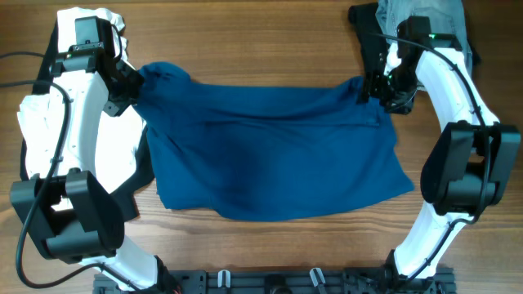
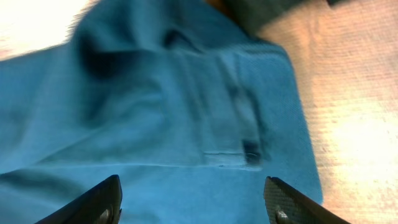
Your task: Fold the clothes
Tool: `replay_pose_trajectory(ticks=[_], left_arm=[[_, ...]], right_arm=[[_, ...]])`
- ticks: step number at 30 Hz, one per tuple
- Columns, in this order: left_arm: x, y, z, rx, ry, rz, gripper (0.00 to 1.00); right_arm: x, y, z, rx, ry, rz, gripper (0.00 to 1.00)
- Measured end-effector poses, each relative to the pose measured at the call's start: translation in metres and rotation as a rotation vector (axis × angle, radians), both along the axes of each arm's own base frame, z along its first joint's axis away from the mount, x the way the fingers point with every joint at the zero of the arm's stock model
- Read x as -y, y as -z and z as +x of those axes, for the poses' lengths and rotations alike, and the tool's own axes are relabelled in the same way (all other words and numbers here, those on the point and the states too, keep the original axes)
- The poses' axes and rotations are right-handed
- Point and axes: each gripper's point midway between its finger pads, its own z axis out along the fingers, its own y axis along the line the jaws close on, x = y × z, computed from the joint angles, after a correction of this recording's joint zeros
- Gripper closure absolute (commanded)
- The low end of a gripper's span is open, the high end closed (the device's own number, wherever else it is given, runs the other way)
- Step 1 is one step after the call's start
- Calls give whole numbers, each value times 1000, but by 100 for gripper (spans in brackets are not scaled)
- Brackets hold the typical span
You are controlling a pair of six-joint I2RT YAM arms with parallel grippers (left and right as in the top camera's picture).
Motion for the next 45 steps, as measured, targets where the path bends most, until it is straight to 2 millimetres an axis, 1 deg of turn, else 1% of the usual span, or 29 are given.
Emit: replay_pose_trajectory(ticks=[2,5,7,8,11,14,19,21,25,28,33,37,38,39,40,41,42,45], left_arm=[[0,0,0,1,0,0,96],[0,0,0,1,0,0,96],[0,0,0,0,0,0,96],[0,0,0,1,0,0,96],[0,0,0,0,0,0,96],[0,0,0,0,3,1,96],[0,0,0,0,3,1,96],[0,0,0,0,3,1,96],[0,0,0,0,3,1,96],[0,0,0,0,3,1,96],[0,0,0,0,3,1,96],[0,0,0,0,3,1,96],[0,0,0,0,3,1,96],[0,0,0,0,3,1,96],[0,0,0,0,3,1,96],[0,0,0,0,3,1,96],[0,0,0,2,3,2,96],[-1,-2,4,19,3,4,96]], right_arm=[[4,13,-5,-14,34,-23,31],[6,29,-13,-38,65,-34,38],[7,44,-23,-63,93,-41,39],[7,48,-22,-53,110,-41,39],[7,53,-19,-35,138,-40,39],[8,53,-12,-7,153,-41,44],[8,53,-6,13,180,-38,62],[8,54,-6,15,186,-38,64],[8,58,-12,-4,188,-38,63],[8,59,-13,-8,189,-37,55],[7,62,-21,-34,190,-35,55],[6,62,-21,-38,196,-29,71],[6,62,-21,-38,196,-27,78],[5,62,-21,-38,195,-26,87],[5,62,-21,-38,198,-24,92],[4,62,-19,-30,190,-16,95],[3,62,-18,-24,195,-12,96],[2,61,-17,-20,194,-9,96]])
